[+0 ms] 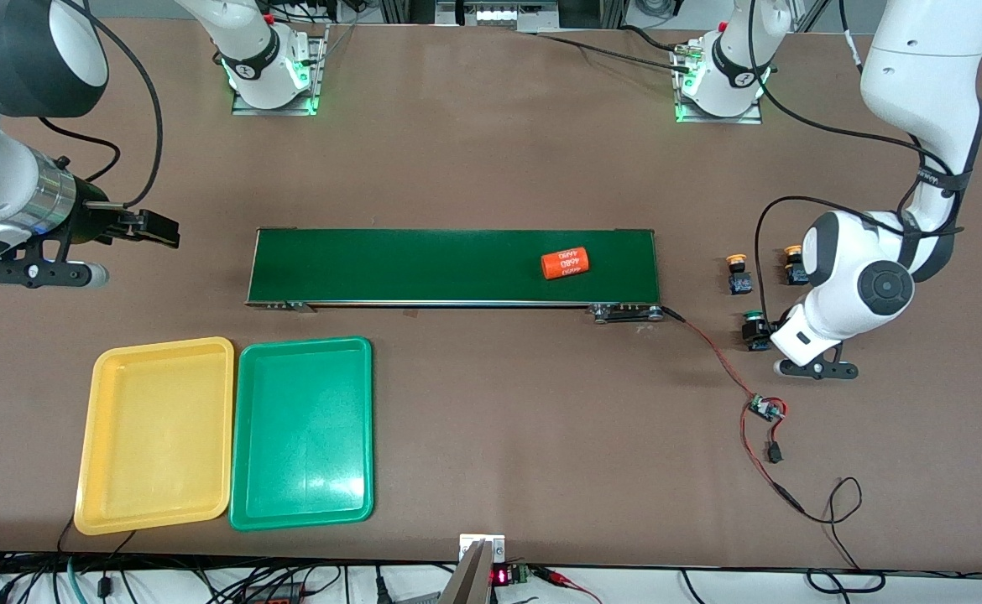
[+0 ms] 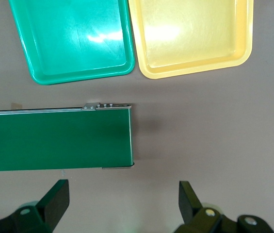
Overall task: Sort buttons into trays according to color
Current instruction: 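Grasp a green-ringed button switch with the left gripper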
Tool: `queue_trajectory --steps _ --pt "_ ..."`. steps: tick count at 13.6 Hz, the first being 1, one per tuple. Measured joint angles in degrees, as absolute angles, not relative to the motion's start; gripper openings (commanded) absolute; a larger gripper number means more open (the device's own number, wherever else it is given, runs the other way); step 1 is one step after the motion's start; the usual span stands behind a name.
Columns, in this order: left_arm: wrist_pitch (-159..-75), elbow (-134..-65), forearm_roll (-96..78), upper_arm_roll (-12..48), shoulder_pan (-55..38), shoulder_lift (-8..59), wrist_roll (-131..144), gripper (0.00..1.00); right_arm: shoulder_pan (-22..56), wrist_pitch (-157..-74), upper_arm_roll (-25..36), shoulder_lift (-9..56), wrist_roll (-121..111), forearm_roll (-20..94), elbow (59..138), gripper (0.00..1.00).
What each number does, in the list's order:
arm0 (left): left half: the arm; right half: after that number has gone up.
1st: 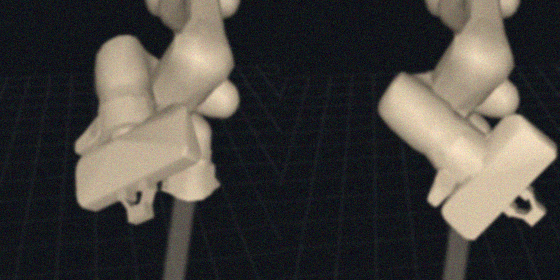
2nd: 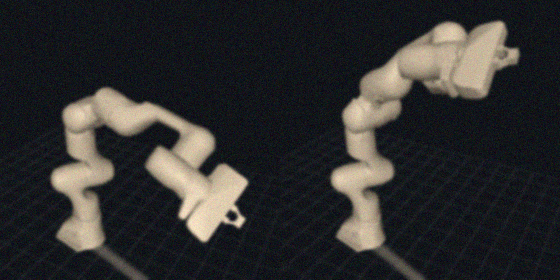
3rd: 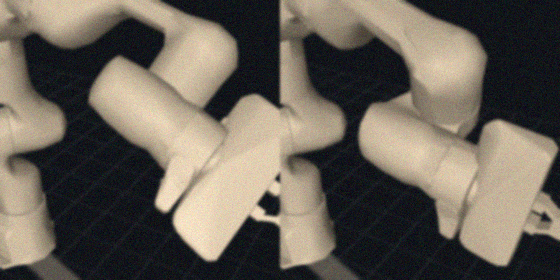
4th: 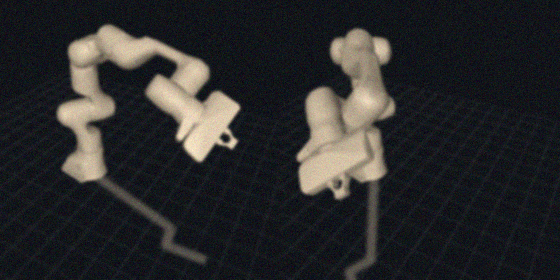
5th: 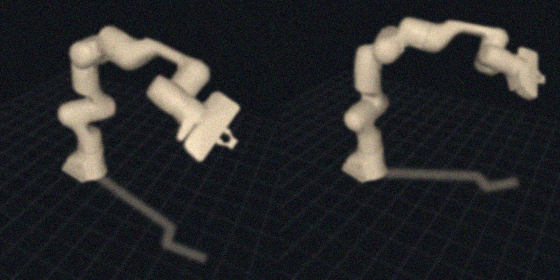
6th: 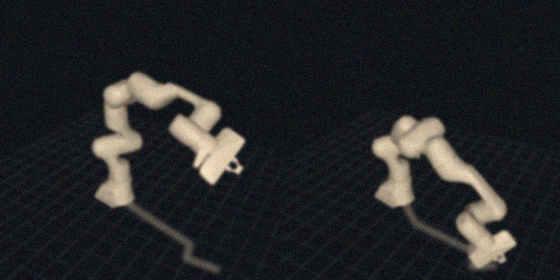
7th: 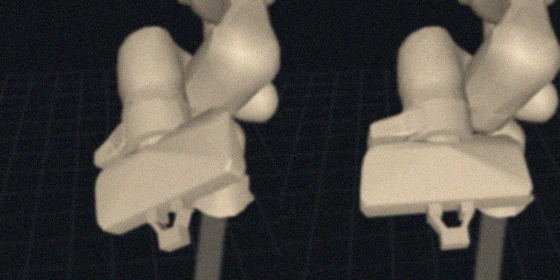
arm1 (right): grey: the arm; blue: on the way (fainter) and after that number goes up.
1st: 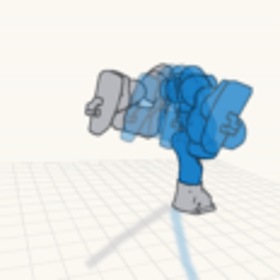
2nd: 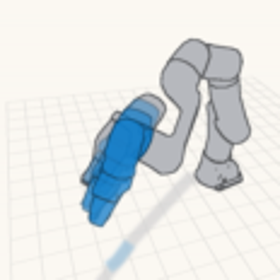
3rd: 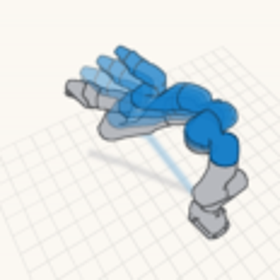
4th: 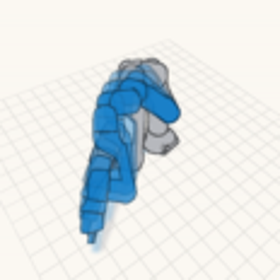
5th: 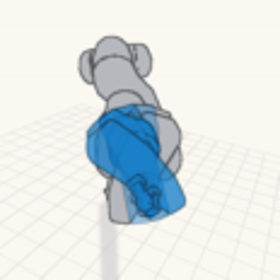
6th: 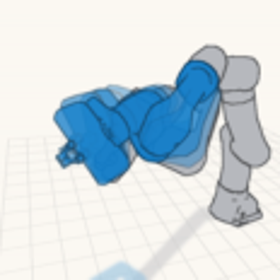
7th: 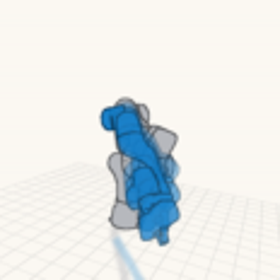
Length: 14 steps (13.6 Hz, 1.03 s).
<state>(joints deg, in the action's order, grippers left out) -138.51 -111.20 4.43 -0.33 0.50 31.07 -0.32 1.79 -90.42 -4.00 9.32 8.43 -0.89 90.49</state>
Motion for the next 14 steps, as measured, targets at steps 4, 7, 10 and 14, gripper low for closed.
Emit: queue_trajectory --steps 4,7,10,14 --pt "-138.5 -111.2 4.4 -0.1 0.5 32.6 -0.3 0.87 2.2 -90.2 -4.0 9.3 8.4 -0.9 90.5 1.0" --pt "-137.5 -111.2 4.4 0.0 0.4 33.0 -0.3 0.49 2.7 -88.9 -4.0 9.4 8.5 -0.9 90.5 1.0" --pt "-135.3 -111.1 4.4 0.0 0.4 33.2 -0.3 0.08 3.1 -87.5 -4.0 9.4 8.5 -0.9 90.6 1.0" --pt "-131.3 -109.4 4.4 1.0 0.1 32.1 -0.3 0.02 3.8 -87.2 -4.1 9.4 8.6 -0.9 92.1 1.0"
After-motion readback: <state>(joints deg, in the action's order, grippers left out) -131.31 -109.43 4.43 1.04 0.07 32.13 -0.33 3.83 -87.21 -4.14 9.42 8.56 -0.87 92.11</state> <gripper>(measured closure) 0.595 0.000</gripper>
